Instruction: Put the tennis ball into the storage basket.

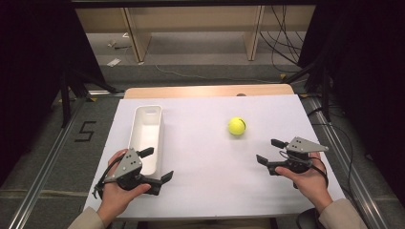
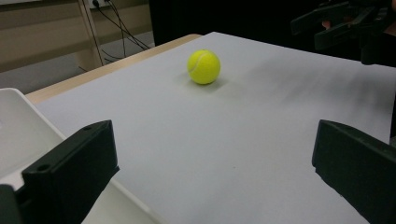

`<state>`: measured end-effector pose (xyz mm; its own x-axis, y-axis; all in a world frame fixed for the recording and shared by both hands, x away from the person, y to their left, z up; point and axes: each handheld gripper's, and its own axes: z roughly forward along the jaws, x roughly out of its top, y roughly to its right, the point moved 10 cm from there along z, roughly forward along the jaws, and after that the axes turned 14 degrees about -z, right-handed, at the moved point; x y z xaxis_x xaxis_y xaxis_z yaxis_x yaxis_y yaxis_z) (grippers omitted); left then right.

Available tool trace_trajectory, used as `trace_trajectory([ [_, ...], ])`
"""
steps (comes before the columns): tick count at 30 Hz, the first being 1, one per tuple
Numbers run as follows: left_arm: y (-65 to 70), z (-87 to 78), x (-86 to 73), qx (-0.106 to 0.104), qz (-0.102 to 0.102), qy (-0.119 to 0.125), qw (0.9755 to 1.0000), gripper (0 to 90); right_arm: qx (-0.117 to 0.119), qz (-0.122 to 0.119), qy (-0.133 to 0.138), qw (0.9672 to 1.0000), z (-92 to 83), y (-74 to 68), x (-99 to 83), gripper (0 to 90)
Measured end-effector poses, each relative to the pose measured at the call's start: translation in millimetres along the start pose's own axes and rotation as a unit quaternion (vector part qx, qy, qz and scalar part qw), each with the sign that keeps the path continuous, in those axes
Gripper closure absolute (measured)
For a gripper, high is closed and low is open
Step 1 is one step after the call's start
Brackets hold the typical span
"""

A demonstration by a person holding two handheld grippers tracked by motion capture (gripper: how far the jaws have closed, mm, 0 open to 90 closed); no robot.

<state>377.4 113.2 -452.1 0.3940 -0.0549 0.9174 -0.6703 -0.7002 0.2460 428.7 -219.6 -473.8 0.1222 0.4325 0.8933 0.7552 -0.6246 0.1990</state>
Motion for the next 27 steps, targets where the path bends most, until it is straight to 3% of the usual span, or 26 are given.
trace_trajectory([
  [10, 0.9, -1.1, 0.3, -0.002, 0.002, 0.002, 1.0000, 0.0, -0.001, -0.008, -0.007, 0.9999, 3.1, -2.9, 0.9, 16.7],
  [13, 1.2, -1.2, 0.5, -0.001, 0.003, 0.001, 1.0000, 0.0, 0.013, 0.006, -0.014, 0.9998, 10.5, -11.9, 2.8, 16.7],
  [16, 1.4, -0.7, 0.6, -0.001, 0.003, 0.001, 1.0000, 0.0, 0.022, -0.010, -0.025, 0.9994, 17.1, -18.4, 3.0, 16.7],
  [27, 0.4, -1.5, 0.1, 0.003, 0.003, 0.001, 1.0000, 0.0, 0.017, -0.014, -0.028, 0.9994, 22.6, -13.1, 3.5, 16.5],
])
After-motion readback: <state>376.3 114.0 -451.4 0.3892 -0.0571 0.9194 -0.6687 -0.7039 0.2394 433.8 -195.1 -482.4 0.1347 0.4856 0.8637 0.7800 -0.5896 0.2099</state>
